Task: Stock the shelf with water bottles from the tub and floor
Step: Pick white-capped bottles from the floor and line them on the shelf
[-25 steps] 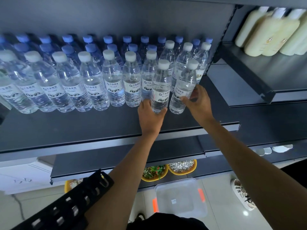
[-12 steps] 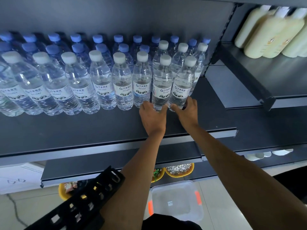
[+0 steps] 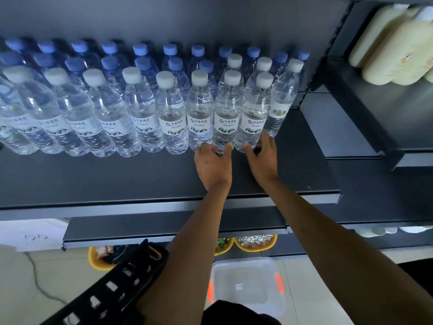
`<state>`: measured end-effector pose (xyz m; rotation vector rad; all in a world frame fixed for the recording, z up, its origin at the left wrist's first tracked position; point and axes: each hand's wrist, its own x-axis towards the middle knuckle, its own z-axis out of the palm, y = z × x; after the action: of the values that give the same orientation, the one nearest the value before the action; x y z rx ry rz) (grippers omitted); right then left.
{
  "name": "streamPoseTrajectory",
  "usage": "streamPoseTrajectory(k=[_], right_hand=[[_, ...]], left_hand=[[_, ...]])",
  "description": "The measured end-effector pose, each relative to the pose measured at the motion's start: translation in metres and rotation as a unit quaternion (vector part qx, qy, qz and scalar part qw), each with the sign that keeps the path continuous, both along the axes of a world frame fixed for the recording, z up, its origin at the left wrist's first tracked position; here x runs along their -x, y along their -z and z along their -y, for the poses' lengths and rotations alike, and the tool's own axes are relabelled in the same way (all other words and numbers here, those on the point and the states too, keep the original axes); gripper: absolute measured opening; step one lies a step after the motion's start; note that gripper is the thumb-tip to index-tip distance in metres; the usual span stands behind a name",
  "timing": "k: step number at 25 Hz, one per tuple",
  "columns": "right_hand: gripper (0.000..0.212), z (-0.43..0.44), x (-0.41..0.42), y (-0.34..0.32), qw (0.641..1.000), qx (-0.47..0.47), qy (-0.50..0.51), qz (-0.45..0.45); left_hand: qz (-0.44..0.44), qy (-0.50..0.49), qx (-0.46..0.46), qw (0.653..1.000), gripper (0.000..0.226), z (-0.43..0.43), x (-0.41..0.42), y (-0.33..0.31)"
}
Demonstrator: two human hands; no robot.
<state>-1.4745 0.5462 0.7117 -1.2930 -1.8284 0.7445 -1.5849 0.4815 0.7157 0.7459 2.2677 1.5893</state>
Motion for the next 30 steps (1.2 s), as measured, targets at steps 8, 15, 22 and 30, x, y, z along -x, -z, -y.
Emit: streamPoseTrajectory(k=[8, 15, 22, 30], right_hand=[[0.064, -0.001, 0.001, -0.004, 0.999, 0.015, 0.002, 0.04], [0.067, -0.003, 0.003, 0.001, 0.999, 0.022, 0.021, 0.015], [0.077, -0.003, 0.004, 0.004, 0.995, 0.058, 0.044, -0.063], [0.042, 0.041, 0.0, -0.018, 0.968, 0.081, 0.086, -0.222]], left_hand=[[-0.025, -0.004, 0.021, 0.999, 0.038, -0.003, -0.001, 0.003], [-0.043, -0.019, 0.036, 0.998, 0.039, -0.005, -0.001, 0.005], [0.031, 0.021, 0.021, 0.999, 0.038, 0.009, 0.004, -0.003], [0.184, 0.032, -0.056, 0.981, 0.018, 0.109, 0.009, -0.015]])
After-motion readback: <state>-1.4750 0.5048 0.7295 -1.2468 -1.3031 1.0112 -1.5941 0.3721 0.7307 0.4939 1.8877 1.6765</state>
